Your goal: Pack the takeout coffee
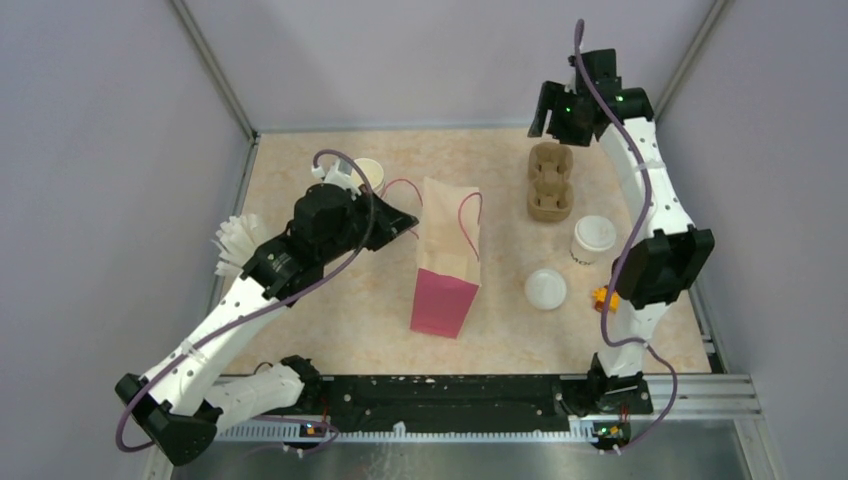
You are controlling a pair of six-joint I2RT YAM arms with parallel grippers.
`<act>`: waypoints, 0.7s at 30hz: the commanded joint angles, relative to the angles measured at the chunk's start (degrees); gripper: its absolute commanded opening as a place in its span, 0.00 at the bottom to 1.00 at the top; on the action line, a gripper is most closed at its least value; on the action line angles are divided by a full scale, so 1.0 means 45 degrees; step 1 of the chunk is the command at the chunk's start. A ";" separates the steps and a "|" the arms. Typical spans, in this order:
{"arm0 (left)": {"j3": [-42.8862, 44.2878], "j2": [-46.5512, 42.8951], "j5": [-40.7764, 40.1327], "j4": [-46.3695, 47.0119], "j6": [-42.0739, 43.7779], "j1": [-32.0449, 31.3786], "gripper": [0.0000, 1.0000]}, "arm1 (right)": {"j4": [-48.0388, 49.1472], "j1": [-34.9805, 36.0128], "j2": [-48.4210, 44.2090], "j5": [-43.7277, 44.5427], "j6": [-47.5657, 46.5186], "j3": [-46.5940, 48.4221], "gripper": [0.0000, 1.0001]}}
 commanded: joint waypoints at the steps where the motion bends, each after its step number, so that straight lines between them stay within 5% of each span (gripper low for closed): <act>1: -0.0594 -0.0132 0.0117 0.1762 -0.0922 -0.0003 0.08 | -0.1404 0.0869 -0.2387 -0.0773 0.1978 0.1134 0.72; 6: -0.1015 0.0039 0.0470 0.1828 -0.0468 0.0005 0.21 | -0.2156 0.4204 -0.3909 0.0725 0.3212 0.1149 0.74; 13: -0.0986 -0.0215 0.0733 0.1791 0.0236 0.0002 0.53 | -0.2556 0.9110 -0.5519 0.4204 0.5148 0.0145 0.78; 21: -0.0902 -0.0409 0.0867 0.1373 0.1119 0.0002 0.56 | -0.4577 1.2458 -0.4442 0.7346 0.7488 0.0465 0.72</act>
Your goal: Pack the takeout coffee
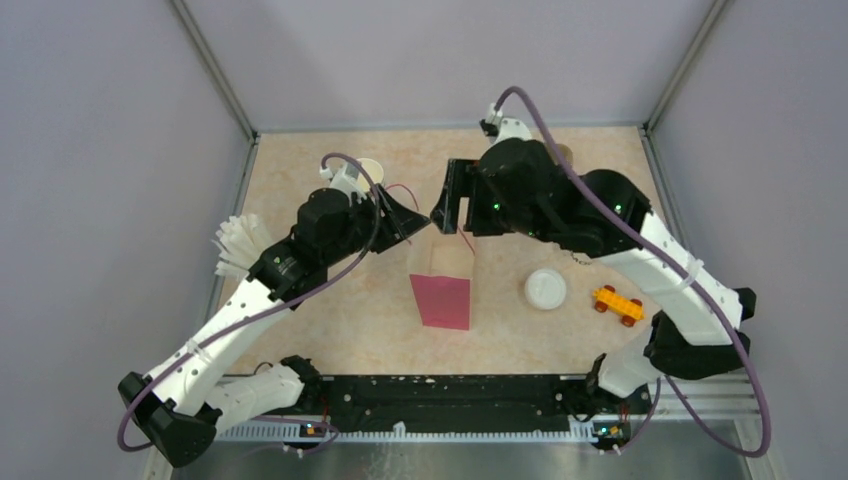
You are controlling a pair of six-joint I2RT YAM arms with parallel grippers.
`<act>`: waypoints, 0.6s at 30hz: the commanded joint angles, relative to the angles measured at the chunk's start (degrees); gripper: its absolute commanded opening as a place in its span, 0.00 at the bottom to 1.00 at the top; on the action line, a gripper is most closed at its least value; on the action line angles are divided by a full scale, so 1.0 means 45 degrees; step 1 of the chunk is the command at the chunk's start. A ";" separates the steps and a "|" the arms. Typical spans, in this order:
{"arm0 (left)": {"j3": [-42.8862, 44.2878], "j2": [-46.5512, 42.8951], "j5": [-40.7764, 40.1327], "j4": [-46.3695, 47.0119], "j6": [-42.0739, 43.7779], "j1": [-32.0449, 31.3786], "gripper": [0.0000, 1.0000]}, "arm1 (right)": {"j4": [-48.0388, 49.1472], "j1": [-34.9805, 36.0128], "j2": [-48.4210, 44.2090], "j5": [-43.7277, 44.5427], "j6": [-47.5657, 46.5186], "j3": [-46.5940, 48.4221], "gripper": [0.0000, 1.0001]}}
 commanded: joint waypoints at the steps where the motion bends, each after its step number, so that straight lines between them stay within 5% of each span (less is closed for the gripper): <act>1: 0.0103 -0.0355 0.0112 -0.0100 0.0794 -0.0001 0.54 | -0.1866 0.1086 0.1077 0.2829 0.1688 0.0412 0.70; 5: 0.0236 -0.0518 0.0022 -0.0410 0.1158 0.0025 0.52 | -0.2482 0.1135 0.1886 0.4072 0.1596 0.1110 0.61; 14: 0.0165 -0.0608 0.0240 -0.0853 0.1471 0.0011 0.49 | -0.2655 0.1131 0.2900 0.6060 0.1063 0.1397 0.60; 18: 0.0144 -0.0658 0.0082 -0.0998 0.1535 0.0008 0.49 | -0.1440 0.1113 0.2156 0.6578 0.0203 0.0238 0.37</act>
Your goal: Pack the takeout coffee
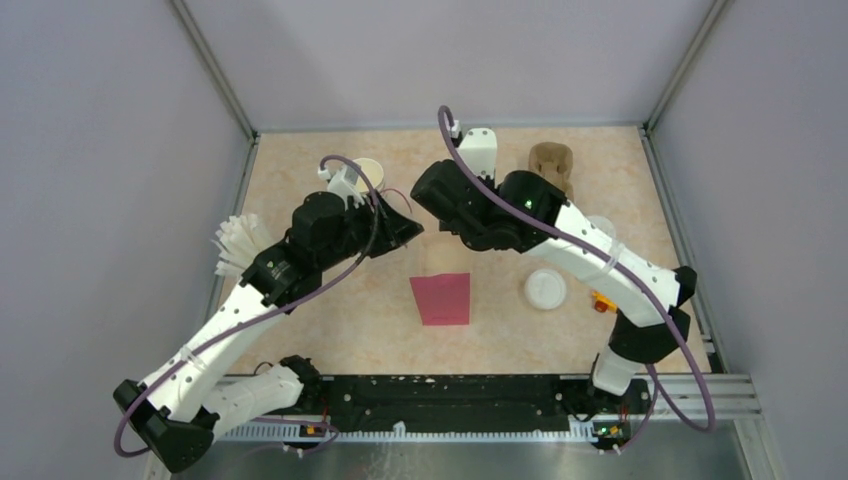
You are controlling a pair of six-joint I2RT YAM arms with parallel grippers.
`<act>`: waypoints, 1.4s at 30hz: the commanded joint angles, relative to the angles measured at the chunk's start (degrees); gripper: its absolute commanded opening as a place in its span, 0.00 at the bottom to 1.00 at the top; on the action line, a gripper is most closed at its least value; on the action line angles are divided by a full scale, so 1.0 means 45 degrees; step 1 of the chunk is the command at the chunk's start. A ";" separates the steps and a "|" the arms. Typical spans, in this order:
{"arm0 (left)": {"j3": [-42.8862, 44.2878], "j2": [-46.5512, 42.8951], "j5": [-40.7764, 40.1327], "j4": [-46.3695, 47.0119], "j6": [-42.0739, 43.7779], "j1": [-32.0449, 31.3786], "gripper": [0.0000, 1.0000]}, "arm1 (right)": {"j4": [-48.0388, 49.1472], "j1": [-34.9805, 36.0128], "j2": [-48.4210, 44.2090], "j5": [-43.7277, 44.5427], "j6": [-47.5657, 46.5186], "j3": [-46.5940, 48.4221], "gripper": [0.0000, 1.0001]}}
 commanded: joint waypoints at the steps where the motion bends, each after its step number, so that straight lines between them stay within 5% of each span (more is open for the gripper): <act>1: 0.0142 -0.0231 -0.0034 -0.0358 0.0309 0.0010 0.49 | 0.1486 0.0042 -0.1155 0.1293 -0.0872 -0.1196 0.30; 7: 0.0025 -0.0197 -0.0211 -0.0679 0.0221 0.0021 0.48 | 0.7823 -0.1395 -0.5528 -0.1377 -0.1315 -0.8454 0.06; 14: 0.0029 -0.0068 -0.0583 -0.0999 0.0213 0.0027 0.48 | 1.2946 -0.3246 -0.9387 -0.5177 -0.2139 -1.3831 0.00; 18: 0.0091 0.0080 -0.0527 -0.0924 0.0206 0.0030 0.48 | 1.3979 -0.3619 -0.9642 -0.6356 -0.2075 -1.4462 0.18; 22: 0.0165 0.0160 -0.0557 -0.0834 0.0276 0.0038 0.48 | 1.3592 -0.3640 -0.9248 -0.5875 -0.2404 -1.3707 0.25; 35: 0.0151 0.0113 -0.0663 -0.0769 0.0282 0.0032 0.48 | 1.2227 -0.3825 -0.8348 -0.3957 -0.2215 -1.1637 0.33; 38: 0.0161 0.0120 -0.0693 -0.0775 0.0322 0.0033 0.48 | 1.2013 -0.4034 -0.8351 -0.4009 -0.1970 -1.1733 0.31; 42: 0.0163 0.0129 -0.0665 -0.0783 0.0364 0.0040 0.48 | 1.3460 -0.4691 -0.8891 -0.5285 -0.1586 -1.2927 0.10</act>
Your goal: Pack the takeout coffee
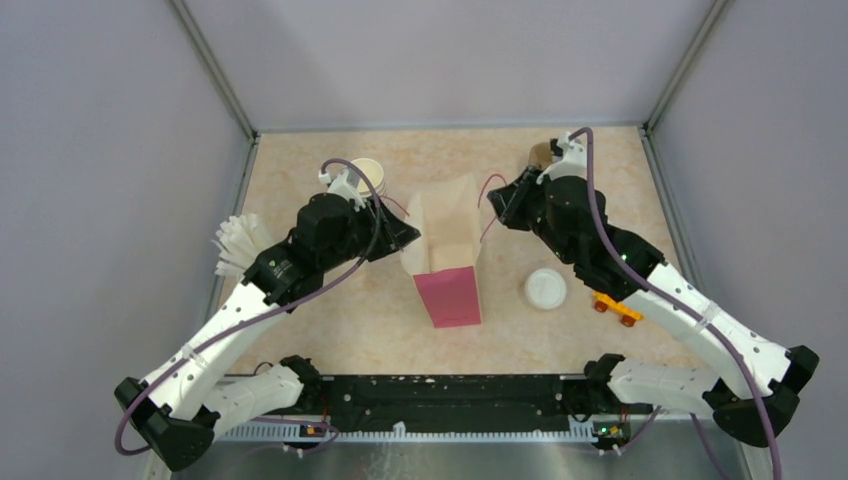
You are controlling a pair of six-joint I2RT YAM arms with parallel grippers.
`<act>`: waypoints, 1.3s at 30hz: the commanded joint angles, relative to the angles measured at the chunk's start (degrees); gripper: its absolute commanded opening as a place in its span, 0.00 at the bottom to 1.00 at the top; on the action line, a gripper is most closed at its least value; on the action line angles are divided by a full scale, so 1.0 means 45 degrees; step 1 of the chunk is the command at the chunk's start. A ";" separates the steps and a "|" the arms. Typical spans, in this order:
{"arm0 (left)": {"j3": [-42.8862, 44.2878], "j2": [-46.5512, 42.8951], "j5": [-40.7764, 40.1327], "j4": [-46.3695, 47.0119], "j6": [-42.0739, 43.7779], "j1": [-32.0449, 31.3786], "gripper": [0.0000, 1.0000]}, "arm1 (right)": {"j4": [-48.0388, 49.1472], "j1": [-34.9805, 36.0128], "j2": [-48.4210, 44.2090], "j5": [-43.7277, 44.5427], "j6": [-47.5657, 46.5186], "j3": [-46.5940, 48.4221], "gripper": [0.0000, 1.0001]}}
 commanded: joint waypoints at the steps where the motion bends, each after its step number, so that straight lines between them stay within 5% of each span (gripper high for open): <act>1: 0.0175 0.0042 -0.0156 -0.0011 0.0245 0.0043 0.48 | 0.1871 -0.0844 -0.0776 -0.1259 0.0582 -0.1200 0.06; 10: 0.0337 0.0237 -0.0174 -0.0260 0.0386 0.0030 0.48 | 0.4886 -0.2156 -0.1575 -0.4428 0.3245 -0.4168 0.00; 22: 0.0720 0.0702 -0.0187 -0.0326 0.0645 0.0037 0.49 | 0.5195 -0.3766 -0.2175 -0.5632 0.5592 -0.6327 0.07; 34: 0.1291 0.0120 -0.0078 -0.0292 0.1319 0.0042 0.82 | 0.2824 -0.3807 -0.1802 -0.5579 0.4212 -0.3439 0.34; 39: 0.1404 -0.0136 -0.0003 -0.0585 0.1624 0.0021 0.91 | 0.1843 -0.3798 -0.2121 -0.5016 0.3841 -0.2910 0.37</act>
